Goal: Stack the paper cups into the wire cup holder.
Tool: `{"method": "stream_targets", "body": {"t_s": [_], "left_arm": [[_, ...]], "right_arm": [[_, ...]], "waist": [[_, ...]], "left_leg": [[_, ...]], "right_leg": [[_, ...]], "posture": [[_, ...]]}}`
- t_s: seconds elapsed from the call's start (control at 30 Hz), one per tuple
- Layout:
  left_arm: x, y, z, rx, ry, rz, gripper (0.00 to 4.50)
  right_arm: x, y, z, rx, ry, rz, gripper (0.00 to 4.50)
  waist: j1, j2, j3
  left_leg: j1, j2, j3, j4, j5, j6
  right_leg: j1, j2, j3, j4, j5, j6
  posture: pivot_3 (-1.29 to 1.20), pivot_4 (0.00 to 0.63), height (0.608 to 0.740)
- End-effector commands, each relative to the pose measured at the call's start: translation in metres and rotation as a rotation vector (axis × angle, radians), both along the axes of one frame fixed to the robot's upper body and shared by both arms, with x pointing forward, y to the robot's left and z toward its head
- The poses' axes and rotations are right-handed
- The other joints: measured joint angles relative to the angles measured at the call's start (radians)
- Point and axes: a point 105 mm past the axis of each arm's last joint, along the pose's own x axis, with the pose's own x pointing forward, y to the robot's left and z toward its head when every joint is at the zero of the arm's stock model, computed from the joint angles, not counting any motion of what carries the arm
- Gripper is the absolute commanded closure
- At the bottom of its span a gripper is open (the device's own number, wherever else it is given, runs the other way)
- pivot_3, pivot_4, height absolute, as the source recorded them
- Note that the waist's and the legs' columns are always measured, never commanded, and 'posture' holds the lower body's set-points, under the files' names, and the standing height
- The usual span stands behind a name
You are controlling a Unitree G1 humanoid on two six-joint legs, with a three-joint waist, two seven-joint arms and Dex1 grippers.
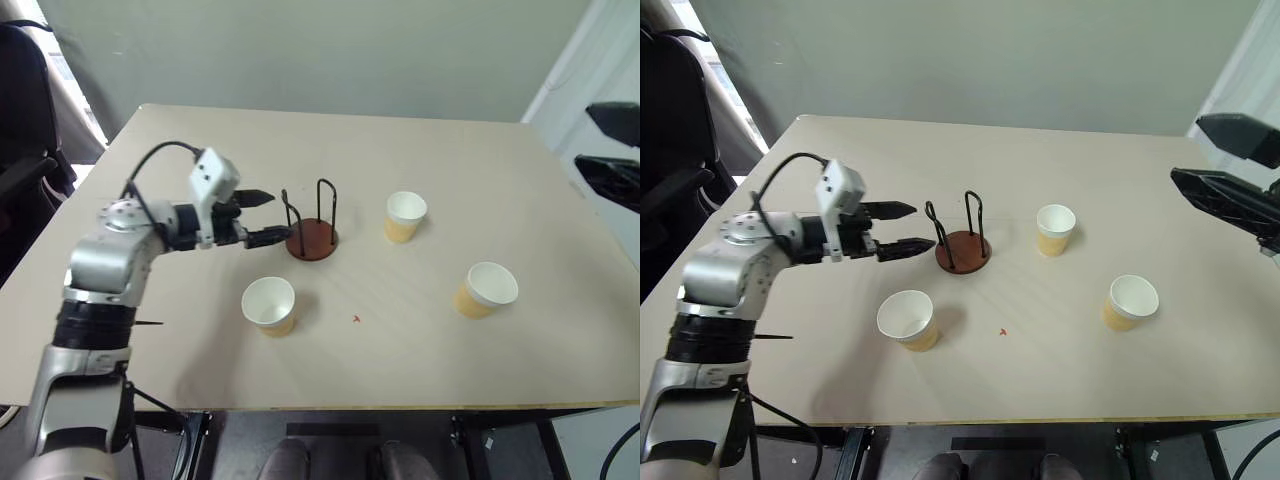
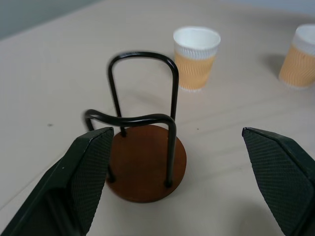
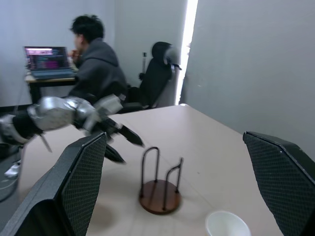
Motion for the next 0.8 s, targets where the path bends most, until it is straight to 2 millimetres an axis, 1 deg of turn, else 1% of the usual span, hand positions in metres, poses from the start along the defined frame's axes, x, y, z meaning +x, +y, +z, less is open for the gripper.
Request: {"method": "stream_targets", "body": {"t_s": [0.03,0.13,0.27,0.33,0.5,0.6,0.7,0.8], "left_arm": [[0.006,-0.006,-0.002,0.061,-0.012,0.026,0.03],[0.011,-0.006,-0.01,0.08,0.008,0.061,0.03],[0.02,-0.008,-0.015,0.055,0.015,0.11,0.03],[0.025,-0.01,-0.016,0.042,0.011,0.131,0.03],[0.037,-0.024,-0.015,-0.005,0.0,0.169,0.03],[0.04,-0.031,-0.012,-0.025,-0.008,0.169,0.03],[0.038,-0.034,-0.011,-0.043,0.004,0.146,0.56],[0.038,-0.033,-0.011,-0.033,0.007,0.146,1.65]], "right_arm": [[-0.008,0.01,0.002,-0.065,-0.016,-0.004,0.0],[-0.005,0.009,-0.003,-0.084,-0.009,-0.041,0.0],[-0.002,0.005,-0.012,-0.097,0.019,-0.082,0.0],[-0.002,0.005,-0.013,-0.102,0.022,-0.086,0.0],[-0.001,0.005,-0.016,-0.114,0.024,-0.098,0.0],[-0.001,0.004,-0.019,-0.125,0.033,-0.108,0.0],[0.0,0.002,-0.022,-0.128,0.041,-0.119,0.0],[-0.001,0.001,-0.022,-0.128,0.042,-0.123,0.0]], "waist": [[0.0,0.0,0.0],[0.0,0.0,0.0],[0.001,0.0,0.0],[0.002,0.0,0.0],[0.008,0.0,0.0],[0.01,0.0,0.0],[0.011,0.0,0.0],[0.011,0.0,0.0]], "left_leg": [[0.0,0.0,0.0,0.0,0.0,0.0],[0.0,0.0,0.0,0.0,0.0,0.0],[0.001,0.0,0.0,0.002,0.0,0.0],[0.0,0.0,0.0,0.002,0.0,0.0],[0.0,0.0,0.002,0.003,0.0,0.0],[-0.001,0.0,0.002,0.005,0.0,0.0],[0.0,-0.001,0.004,0.005,0.0,0.0],[0.0,-0.002,0.006,0.005,0.0,0.0]], "right_leg": [[0.0,0.0,0.0,0.0,0.0,0.0],[0.0,0.0,0.0,0.0,0.0,0.0],[0.001,0.0,0.0,0.001,0.001,0.001],[0.001,-0.001,0.0,0.001,0.001,0.002],[0.001,0.0,0.0,0.001,0.001,0.002],[0.002,0.0,0.0,0.0,0.001,0.003],[0.002,0.0,0.0,0.0,0.001,0.004],[0.002,0.0,0.0,0.001,0.001,0.004]], "posture": [[0.0,0.15,0.74],[0.0,0.15,0.74],[0.0,0.15,0.74],[0.0,0.15,0.74],[0.0,0.15,0.74],[0.0,0.15,0.74],[0.0,0.15,0.74],[0.0,0.15,0.74]]}}
